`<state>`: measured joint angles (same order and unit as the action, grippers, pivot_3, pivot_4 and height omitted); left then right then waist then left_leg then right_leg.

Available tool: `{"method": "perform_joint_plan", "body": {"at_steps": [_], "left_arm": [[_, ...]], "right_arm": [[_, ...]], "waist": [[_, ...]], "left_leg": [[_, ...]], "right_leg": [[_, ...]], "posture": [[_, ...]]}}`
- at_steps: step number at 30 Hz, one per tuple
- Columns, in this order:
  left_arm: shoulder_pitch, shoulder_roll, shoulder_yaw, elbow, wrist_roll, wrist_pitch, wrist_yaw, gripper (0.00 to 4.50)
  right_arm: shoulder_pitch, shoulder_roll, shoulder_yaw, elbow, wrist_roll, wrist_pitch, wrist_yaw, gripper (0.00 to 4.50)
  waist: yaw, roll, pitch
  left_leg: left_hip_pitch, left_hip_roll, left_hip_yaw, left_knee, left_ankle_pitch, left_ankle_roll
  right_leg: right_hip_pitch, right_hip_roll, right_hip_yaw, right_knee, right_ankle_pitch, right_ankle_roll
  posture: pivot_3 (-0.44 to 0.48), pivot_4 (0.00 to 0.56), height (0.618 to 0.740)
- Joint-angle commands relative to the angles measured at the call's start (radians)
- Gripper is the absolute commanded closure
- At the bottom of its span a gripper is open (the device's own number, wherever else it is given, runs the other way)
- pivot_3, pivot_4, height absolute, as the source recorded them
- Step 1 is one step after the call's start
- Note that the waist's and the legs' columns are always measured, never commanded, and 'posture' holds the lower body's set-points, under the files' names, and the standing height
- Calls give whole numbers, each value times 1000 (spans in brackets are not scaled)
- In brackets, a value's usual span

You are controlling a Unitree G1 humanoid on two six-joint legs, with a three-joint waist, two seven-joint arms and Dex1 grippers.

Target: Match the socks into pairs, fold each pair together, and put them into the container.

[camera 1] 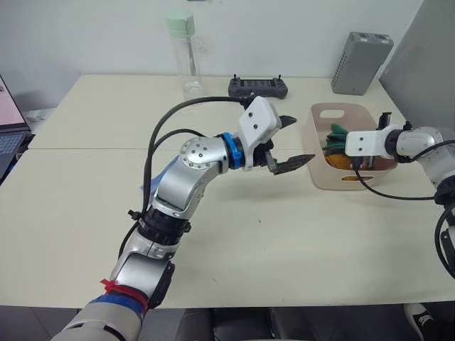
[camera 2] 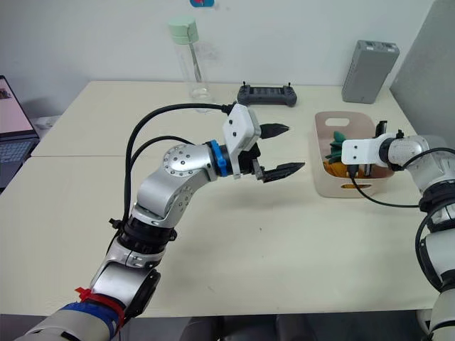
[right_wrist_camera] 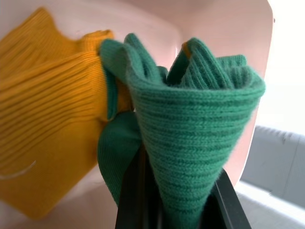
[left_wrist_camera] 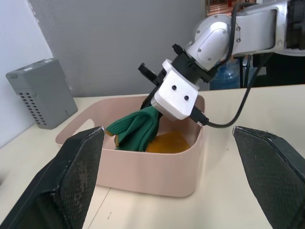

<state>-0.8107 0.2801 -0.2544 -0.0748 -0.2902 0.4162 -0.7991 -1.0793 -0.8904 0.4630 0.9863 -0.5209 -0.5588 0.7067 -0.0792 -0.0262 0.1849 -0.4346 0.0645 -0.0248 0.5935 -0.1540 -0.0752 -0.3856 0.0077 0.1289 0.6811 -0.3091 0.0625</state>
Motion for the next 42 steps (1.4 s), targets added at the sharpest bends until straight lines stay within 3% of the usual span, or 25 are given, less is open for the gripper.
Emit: {"method": "perform_joint_plan", "body": {"at_steps": [1, 11, 19, 22, 27, 32, 33, 42], "left_arm": [[0, 9, 16, -42, -3, -3, -9, 0], [-19, 6, 20, -7, 1, -27, -15, 0], [-28, -3, 17, 13, 10, -48, -26, 0], [-25, -6, 8, 9, 13, -51, -33, 0], [-19, -6, 11, -6, 12, -43, -34, 0], [-16, -3, 11, -15, 12, -37, -40, 0], [-16, -2, 11, -16, 11, -36, -40, 0], [-24, -2, 13, -13, 14, -29, -40, 0]], "right_arm": [[-22, -5, -20, 23, 18, -48, 59, 3562], [-115, -75, -40, 47, 17, -82, 217, 30], [-253, -111, -2, 125, -115, -77, 120, 30], [-259, -88, -21, 142, -84, -79, 160, 618], [-217, -29, -84, 139, 26, -36, 273, 2451], [-193, 12, -81, 161, 21, 0, 229, 4257], [-191, 24, -82, 169, 23, 10, 223, 4446], [-145, 146, -91, 238, 53, 72, 223, 4446]], "waist": [[0, 0, 0], [1, 2, 1], [-1, 3, 2], [-2, 3, 2], [-2, 3, 2], [0, 3, 2], [-1, 3, 2], [-5, 3, 2]], "left_leg": [[0, 0, 0, 0, 0, 0], [1, -1, -1, 2, 0, 0], [1, -1, 0, 2, 0, 0], [1, -1, 0, 2, 0, 0], [1, -1, -1, 2, 0, 0], [1, -1, -1, 2, 0, 0], [1, -1, -1, 3, 0, 0], [2, -1, -2, 5, 0, 0]], "right_leg": [[1, 0, 0, 0, 0, 0], [2, -1, -1, 0, 1, 2], [2, -1, -1, 0, 1, 2], [2, -1, -1, 0, 1, 2], [2, -1, -1, 1, 1, 2], [3, -1, -2, 1, 1, 2], [3, -2, -2, 1, 1, 2], [6, -1, -2, 1, 1, 2]], "posture": [[0, 150, 740], [0, 150, 740], [0, 150, 740], [0, 150, 740], [0, 150, 740], [0, 150, 740], [0, 150, 740], [0, 150, 740]]}}
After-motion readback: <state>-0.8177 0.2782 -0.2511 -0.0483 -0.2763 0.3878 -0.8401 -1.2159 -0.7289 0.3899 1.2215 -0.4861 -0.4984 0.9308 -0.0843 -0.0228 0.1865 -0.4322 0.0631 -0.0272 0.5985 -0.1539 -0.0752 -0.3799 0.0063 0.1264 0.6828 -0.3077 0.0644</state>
